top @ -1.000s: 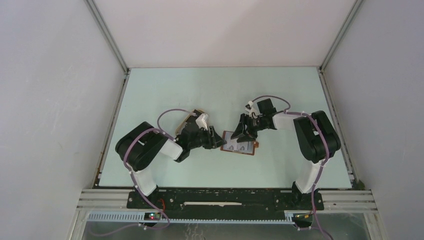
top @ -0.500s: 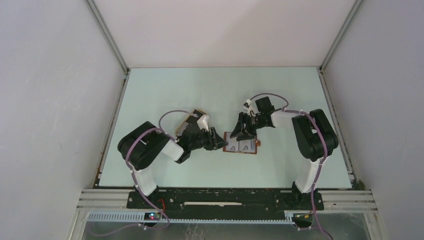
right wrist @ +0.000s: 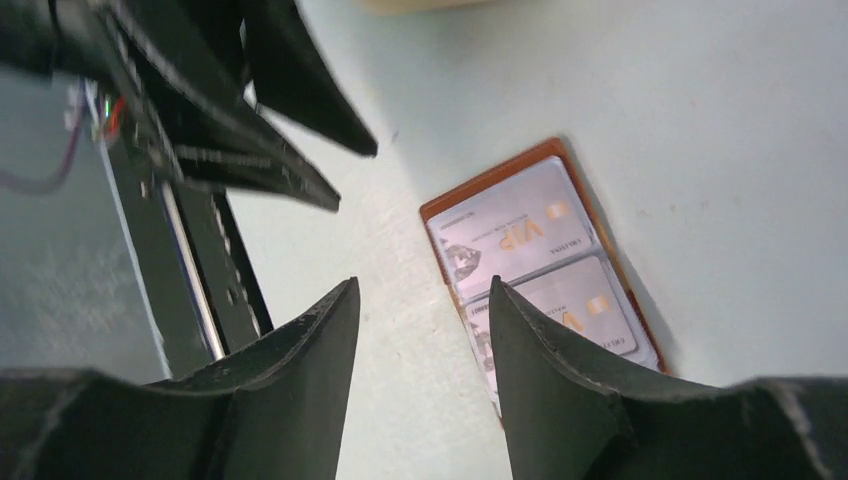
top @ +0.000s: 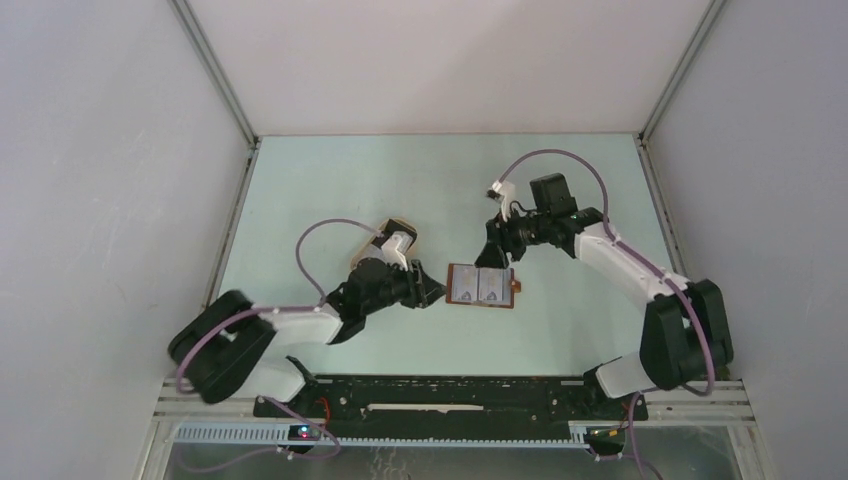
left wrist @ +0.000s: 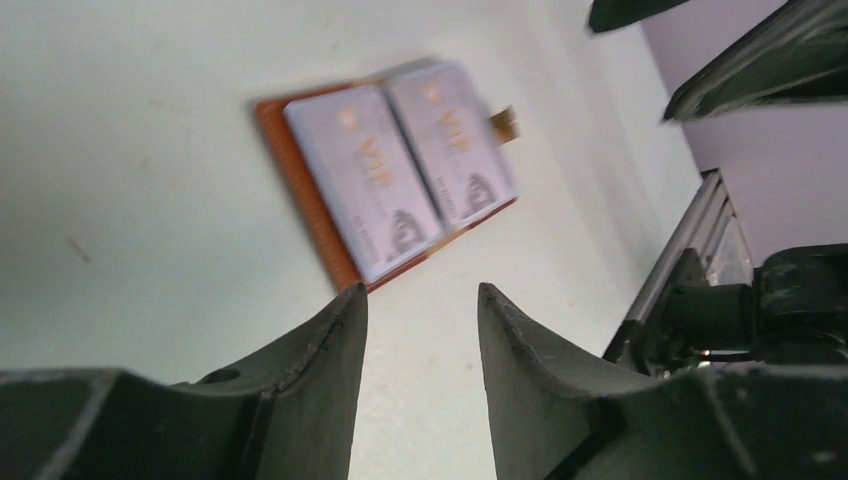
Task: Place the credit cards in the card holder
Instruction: Insert the credit card into the card holder.
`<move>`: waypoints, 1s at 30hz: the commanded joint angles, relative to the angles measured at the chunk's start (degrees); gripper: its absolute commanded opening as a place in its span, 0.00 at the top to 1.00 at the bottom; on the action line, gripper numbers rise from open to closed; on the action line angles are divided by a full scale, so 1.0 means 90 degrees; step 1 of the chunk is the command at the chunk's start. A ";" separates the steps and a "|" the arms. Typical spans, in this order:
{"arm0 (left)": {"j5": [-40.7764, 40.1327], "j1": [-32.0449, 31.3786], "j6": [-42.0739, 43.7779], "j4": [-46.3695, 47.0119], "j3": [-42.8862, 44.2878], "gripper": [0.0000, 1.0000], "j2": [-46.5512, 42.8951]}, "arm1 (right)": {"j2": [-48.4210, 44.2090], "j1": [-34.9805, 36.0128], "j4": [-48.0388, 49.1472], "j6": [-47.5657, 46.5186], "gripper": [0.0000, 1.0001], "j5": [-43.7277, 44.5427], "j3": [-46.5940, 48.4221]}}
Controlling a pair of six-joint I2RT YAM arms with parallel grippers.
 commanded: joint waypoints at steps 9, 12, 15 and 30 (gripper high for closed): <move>-0.1817 -0.0863 0.1809 -0.0630 -0.0589 0.40 -0.3215 | -0.1290 0.0373 -0.0964 -0.4103 0.38 -0.0363 -0.0440; -0.1786 -0.0855 0.1494 -0.0338 -0.0781 0.18 -0.3186 | -0.1079 0.0431 -0.0850 -0.4060 0.38 0.0106 -0.0445; -0.1569 -0.0837 0.1047 -0.0319 -0.0656 0.06 -0.2748 | -0.0690 0.0564 -0.0486 -0.3523 0.44 0.0570 -0.0421; -0.0193 -0.0329 -0.0535 0.1076 0.0185 0.48 0.0595 | 0.2061 0.0926 -0.1596 -0.1633 0.93 0.1400 0.1340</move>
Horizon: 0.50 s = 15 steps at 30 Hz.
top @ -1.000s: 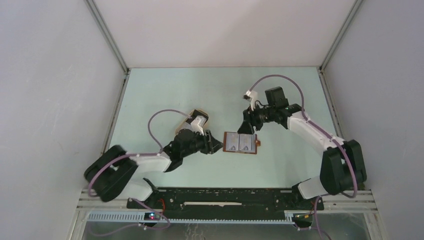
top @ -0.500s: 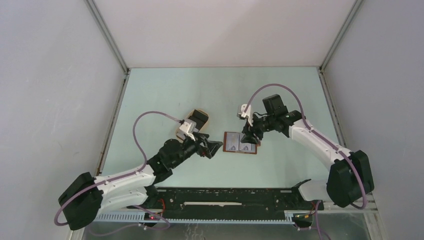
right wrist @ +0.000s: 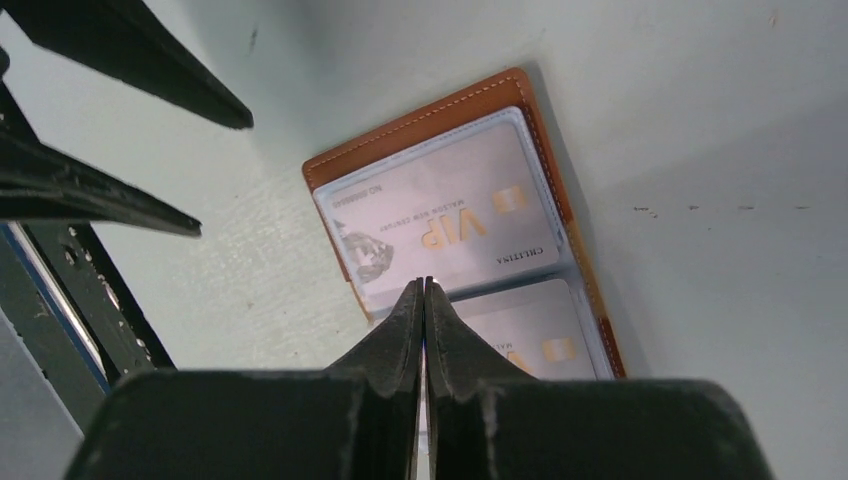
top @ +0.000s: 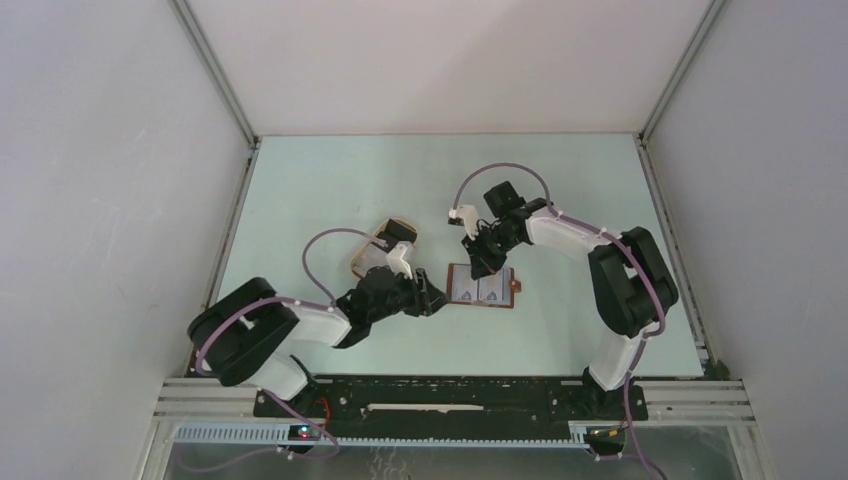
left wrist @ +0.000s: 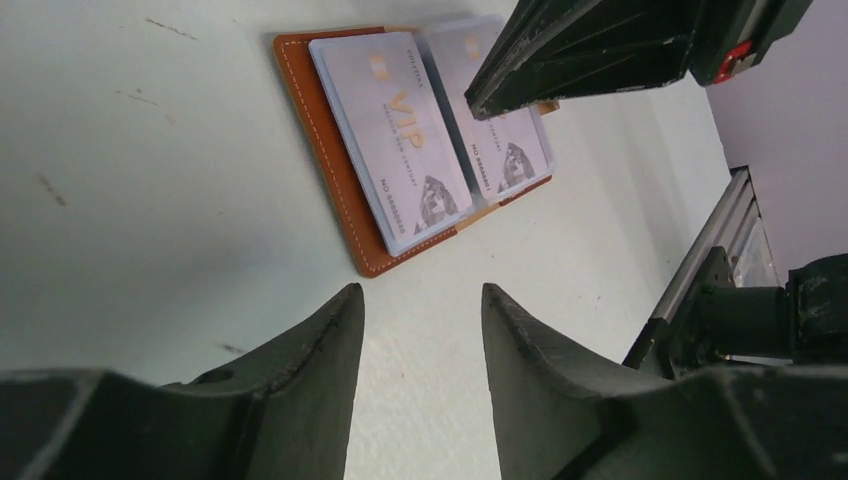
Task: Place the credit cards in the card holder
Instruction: Insert the credit card into the card holder.
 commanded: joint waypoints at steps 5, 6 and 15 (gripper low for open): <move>0.0512 0.0282 -0.0410 0.0701 0.0674 0.45 0.0952 | 0.0475 0.0076 -0.0506 0.0480 0.94 0.0421 0.0484; 0.0557 0.0303 -0.0404 0.0706 0.0711 0.44 0.1020 | 0.0528 0.0063 -0.0532 0.0490 0.93 0.0450 0.0504; 0.0725 0.0338 -0.0336 0.0730 0.0905 0.44 0.1222 | 0.0764 -0.0060 -0.0673 0.0562 0.92 0.0537 0.0600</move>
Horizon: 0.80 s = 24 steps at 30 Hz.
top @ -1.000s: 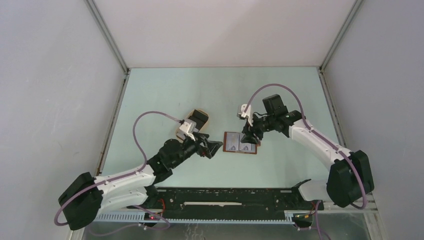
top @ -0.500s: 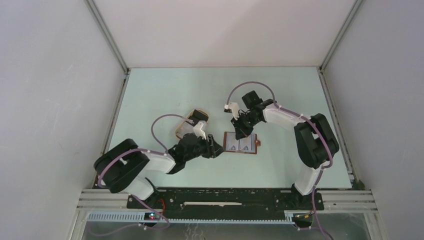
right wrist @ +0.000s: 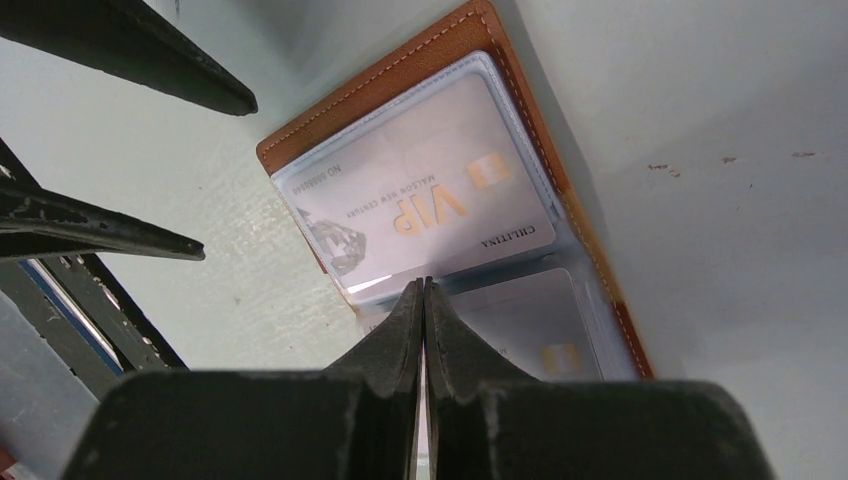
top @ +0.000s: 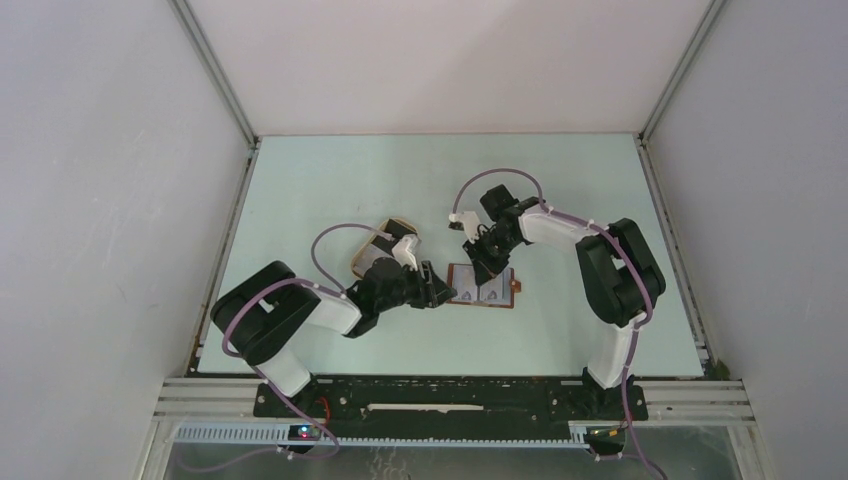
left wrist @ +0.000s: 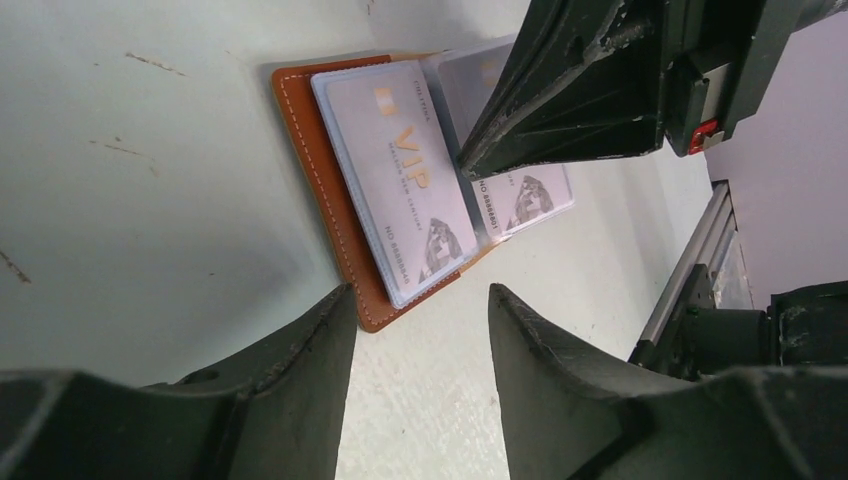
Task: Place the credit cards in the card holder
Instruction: Insert the credit card into the card holder.
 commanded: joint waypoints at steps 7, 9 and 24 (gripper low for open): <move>0.0142 0.0062 0.0003 0.0246 0.0381 0.45 0.0091 | 0.0205 -0.0093 -0.0224 0.0099 0.92 0.0107 0.0286; 0.0156 0.0063 -0.0002 0.0246 0.0407 0.45 0.0114 | 0.0243 -0.0127 -0.0254 0.0104 0.92 0.0062 0.0303; 0.0367 0.0075 -0.0153 0.0343 0.0710 0.56 0.0516 | 0.0341 -0.0243 -0.0381 0.0121 0.92 -0.0112 0.0368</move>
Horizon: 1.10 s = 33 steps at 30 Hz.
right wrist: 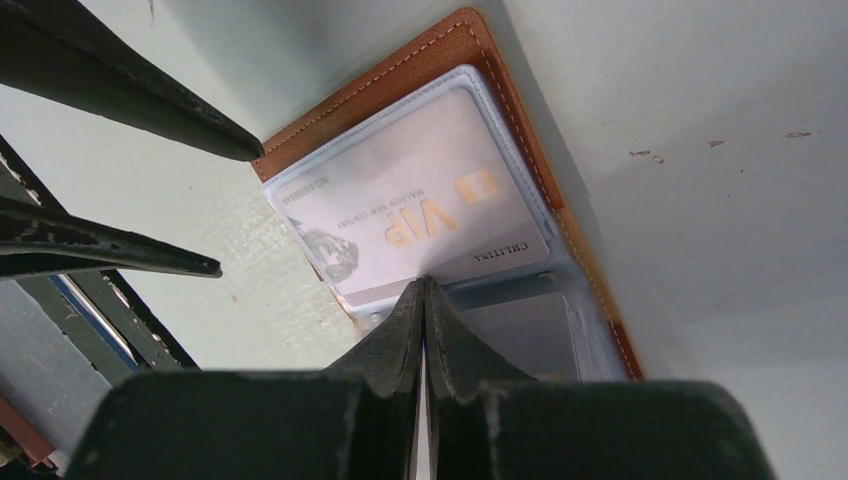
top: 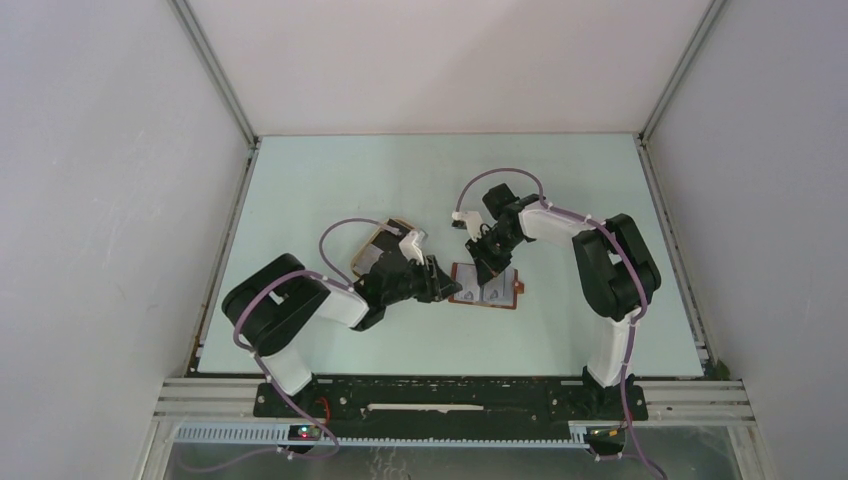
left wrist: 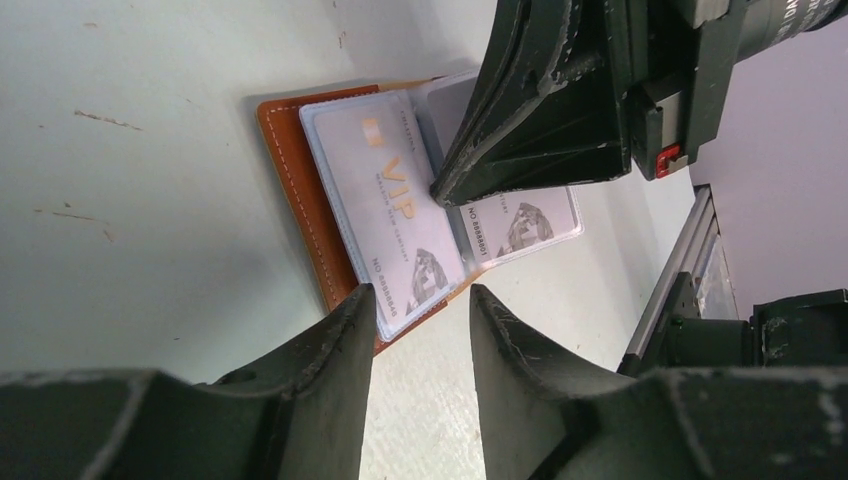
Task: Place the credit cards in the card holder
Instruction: Insert the credit card into the card holder.
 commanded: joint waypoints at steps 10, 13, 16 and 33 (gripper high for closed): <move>0.0202 0.0032 -0.0091 0.0246 0.0378 0.56 0.0370 | 0.0117 -0.0056 -0.0202 0.0015 0.92 -0.0054 0.0221; 0.0252 0.0034 -0.0091 0.0246 0.0406 0.56 0.0419 | 0.0127 -0.0056 -0.0201 0.0015 0.92 -0.0080 0.0220; 0.0318 0.0034 -0.0108 0.0251 0.0435 0.56 0.0466 | 0.0120 -0.0056 -0.0219 0.0018 0.92 -0.0093 0.0241; 0.0749 0.0033 -0.0538 0.1050 0.0369 0.63 0.0603 | 0.0008 -0.0083 -0.0255 0.0014 0.91 -0.0263 0.0252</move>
